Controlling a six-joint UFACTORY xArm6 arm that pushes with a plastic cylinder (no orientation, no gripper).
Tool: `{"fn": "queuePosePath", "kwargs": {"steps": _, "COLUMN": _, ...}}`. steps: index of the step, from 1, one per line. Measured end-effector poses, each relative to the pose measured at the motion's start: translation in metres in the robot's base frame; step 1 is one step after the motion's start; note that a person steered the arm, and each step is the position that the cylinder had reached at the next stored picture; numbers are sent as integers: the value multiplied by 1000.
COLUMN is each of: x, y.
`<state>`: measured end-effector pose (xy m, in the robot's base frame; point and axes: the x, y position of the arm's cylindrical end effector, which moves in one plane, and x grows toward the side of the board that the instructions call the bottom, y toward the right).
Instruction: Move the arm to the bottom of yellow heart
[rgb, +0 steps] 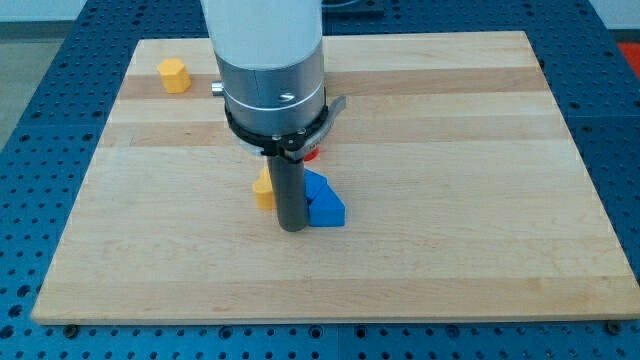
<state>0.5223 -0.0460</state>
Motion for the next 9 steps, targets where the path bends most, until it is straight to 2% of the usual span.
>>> {"fn": "queuePosePath", "kwargs": {"steps": 9, "x": 19, "y": 0}}
